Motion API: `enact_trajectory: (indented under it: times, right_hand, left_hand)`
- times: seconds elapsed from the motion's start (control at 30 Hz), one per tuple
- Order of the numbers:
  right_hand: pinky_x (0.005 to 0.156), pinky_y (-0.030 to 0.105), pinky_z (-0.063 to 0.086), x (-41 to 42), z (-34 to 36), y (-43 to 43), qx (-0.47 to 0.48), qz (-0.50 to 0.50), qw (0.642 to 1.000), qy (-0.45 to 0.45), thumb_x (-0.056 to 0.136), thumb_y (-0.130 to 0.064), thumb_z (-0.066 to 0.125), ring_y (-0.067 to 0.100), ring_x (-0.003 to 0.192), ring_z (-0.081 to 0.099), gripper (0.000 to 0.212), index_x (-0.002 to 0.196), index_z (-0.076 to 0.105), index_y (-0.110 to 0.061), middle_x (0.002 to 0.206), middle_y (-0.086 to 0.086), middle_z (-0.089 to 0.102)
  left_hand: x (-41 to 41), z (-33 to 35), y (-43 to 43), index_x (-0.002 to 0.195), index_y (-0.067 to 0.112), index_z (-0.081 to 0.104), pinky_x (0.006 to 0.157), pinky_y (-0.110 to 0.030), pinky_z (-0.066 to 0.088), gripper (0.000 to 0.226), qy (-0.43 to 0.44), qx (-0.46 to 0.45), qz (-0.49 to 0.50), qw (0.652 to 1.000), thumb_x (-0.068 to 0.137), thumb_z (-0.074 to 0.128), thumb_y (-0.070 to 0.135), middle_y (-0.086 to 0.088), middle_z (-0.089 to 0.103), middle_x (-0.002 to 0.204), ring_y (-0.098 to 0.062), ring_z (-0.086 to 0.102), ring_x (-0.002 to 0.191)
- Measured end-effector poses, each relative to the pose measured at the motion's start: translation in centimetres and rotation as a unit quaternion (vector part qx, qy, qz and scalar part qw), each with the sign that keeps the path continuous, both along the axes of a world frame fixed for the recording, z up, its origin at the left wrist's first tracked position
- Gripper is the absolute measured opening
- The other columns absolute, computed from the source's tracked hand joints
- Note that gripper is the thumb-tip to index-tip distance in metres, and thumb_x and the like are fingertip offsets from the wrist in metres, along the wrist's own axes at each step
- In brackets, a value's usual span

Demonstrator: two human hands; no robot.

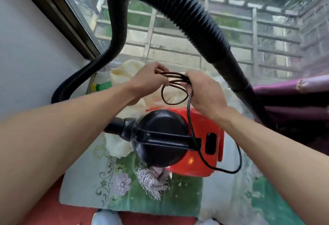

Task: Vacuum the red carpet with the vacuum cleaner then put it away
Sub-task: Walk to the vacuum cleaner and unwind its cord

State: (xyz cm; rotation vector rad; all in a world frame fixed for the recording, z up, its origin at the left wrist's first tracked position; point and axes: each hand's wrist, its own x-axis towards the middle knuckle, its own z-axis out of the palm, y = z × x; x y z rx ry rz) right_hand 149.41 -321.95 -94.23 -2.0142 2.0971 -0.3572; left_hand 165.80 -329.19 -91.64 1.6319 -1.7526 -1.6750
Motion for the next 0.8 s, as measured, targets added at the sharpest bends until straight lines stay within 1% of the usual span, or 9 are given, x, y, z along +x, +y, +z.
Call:
enact_trajectory:
  times: [0.13, 0.2, 0.3, 0.37, 0.43, 0.53, 0.63, 0.7, 0.8]
  right_hand:
    - [0.049, 0.033, 0.037, 1.8, 5.6, 3.1, -0.055, -0.001, 0.997, 0.057, 0.090, -0.026, 0.063, 0.034, 0.065, 0.064, 0.019, 0.087, 0.062, -0.008, 0.072, 0.011, 0.064]
    - [0.051, 0.033, 0.035, 2.9, 7.6, 4.1, -0.021, -0.029, 0.997, 0.065, 0.092, -0.029, 0.062, 0.034, 0.066, 0.065, 0.021, 0.089, 0.060, -0.009, 0.073, 0.010, 0.066]
    - [0.051, 0.031, 0.034, 3.8, 10.5, 5.5, -0.038, -0.059, 0.997, 0.031, 0.088, -0.025, 0.069, 0.033, 0.064, 0.065, 0.019, 0.090, 0.060, -0.009, 0.074, 0.009, 0.066]
    - [0.056, 0.034, 0.041, 4.2, 12.1, 6.1, -0.030, -0.064, 0.997, -0.029, 0.092, -0.025, 0.064, 0.034, 0.076, 0.065, 0.022, 0.106, 0.062, -0.008, 0.092, 0.011, 0.063]
    - [0.070, 0.042, 0.051, 4.0, 13.2, 6.8, 0.002, -0.048, 0.996, -0.079, 0.097, -0.028, 0.058, 0.032, 0.096, 0.061, 0.034, 0.127, 0.058, -0.011, 0.111, 0.009, 0.056]
    - [0.092, 0.042, 0.049, 3.5, 15.0, 7.8, 0.019, -0.042, 0.991, -0.128, 0.098, -0.031, 0.057, 0.024, 0.118, 0.048, 0.046, 0.139, 0.052, -0.013, 0.125, 0.006, 0.052]
    - [0.099, 0.039, 0.039, 3.0, 16.3, 8.7, 0.045, -0.035, 0.988, -0.142, 0.097, -0.034, 0.057, 0.021, 0.115, 0.044, 0.041, 0.135, 0.056, -0.018, 0.120, 0.003, 0.060]
    - [0.098, 0.037, 0.033, 2.7, 17.3, 9.2, 0.062, -0.026, 0.991, -0.113, 0.097, -0.042, 0.055, 0.022, 0.113, 0.047, 0.037, 0.130, 0.056, -0.026, 0.112, 0.001, 0.062]
    - [0.096, 0.039, 0.044, 2.3, 19.2, 9.9, 0.104, -0.020, 0.985, -0.139, 0.092, -0.044, 0.060, 0.023, 0.109, 0.061, 0.046, 0.133, 0.049, -0.026, 0.115, -0.002, 0.068]
  left_hand:
    - [0.4, 4.3, 2.1, 0.102, 0.010, 0.067, 0.076, -0.026, 0.040, 0.015, -0.012, 0.011, -0.016, 1.000, 0.087, 0.065, 0.011, 0.000, 0.066, 0.094, -0.014, 0.056, 0.090]
    - [0.4, 6.0, 3.0, 0.090, 0.011, 0.064, 0.076, -0.029, 0.038, 0.002, 0.013, 0.031, 0.018, 0.999, 0.089, 0.064, 0.012, 0.000, 0.061, 0.086, -0.015, 0.052, 0.086]
    - [0.3, 8.9, 4.7, 0.080, 0.020, 0.058, 0.084, -0.037, 0.039, 0.011, 0.074, 0.082, 0.090, 0.990, 0.087, 0.064, 0.012, -0.009, 0.061, 0.090, -0.020, 0.055, 0.091]
    - [0.5, 10.8, 5.9, 0.087, 0.017, 0.058, 0.088, -0.041, 0.043, 0.007, 0.126, 0.130, 0.130, 0.975, 0.088, 0.062, 0.011, -0.013, 0.062, 0.092, -0.023, 0.058, 0.092]
    - [0.8, 12.1, 6.8, 0.099, 0.011, 0.060, 0.098, -0.049, 0.047, 0.010, 0.167, 0.170, 0.153, 0.959, 0.089, 0.059, 0.009, -0.018, 0.062, 0.094, -0.028, 0.059, 0.091]
    - [1.1, 14.0, 8.1, 0.094, 0.005, 0.060, 0.103, -0.050, 0.047, 0.006, 0.226, 0.210, 0.181, 0.934, 0.093, 0.055, 0.006, -0.023, 0.057, 0.100, -0.033, 0.058, 0.094]
    - [1.1, 15.5, 8.8, 0.078, 0.008, 0.056, 0.103, -0.049, 0.047, 0.014, 0.267, 0.253, 0.197, 0.909, 0.092, 0.055, 0.006, -0.018, 0.060, 0.088, -0.031, 0.061, 0.092]
    - [0.8, 16.4, 9.1, 0.078, 0.008, 0.052, 0.101, -0.047, 0.049, 0.013, 0.288, 0.270, 0.183, 0.900, 0.091, 0.055, 0.006, -0.012, 0.063, 0.079, -0.027, 0.063, 0.085]
    - [0.5, 18.1, 9.6, 0.077, 0.008, 0.054, 0.096, -0.043, 0.052, 0.014, 0.300, 0.285, 0.160, 0.896, 0.090, 0.055, 0.009, -0.017, 0.066, 0.088, -0.029, 0.065, 0.086]
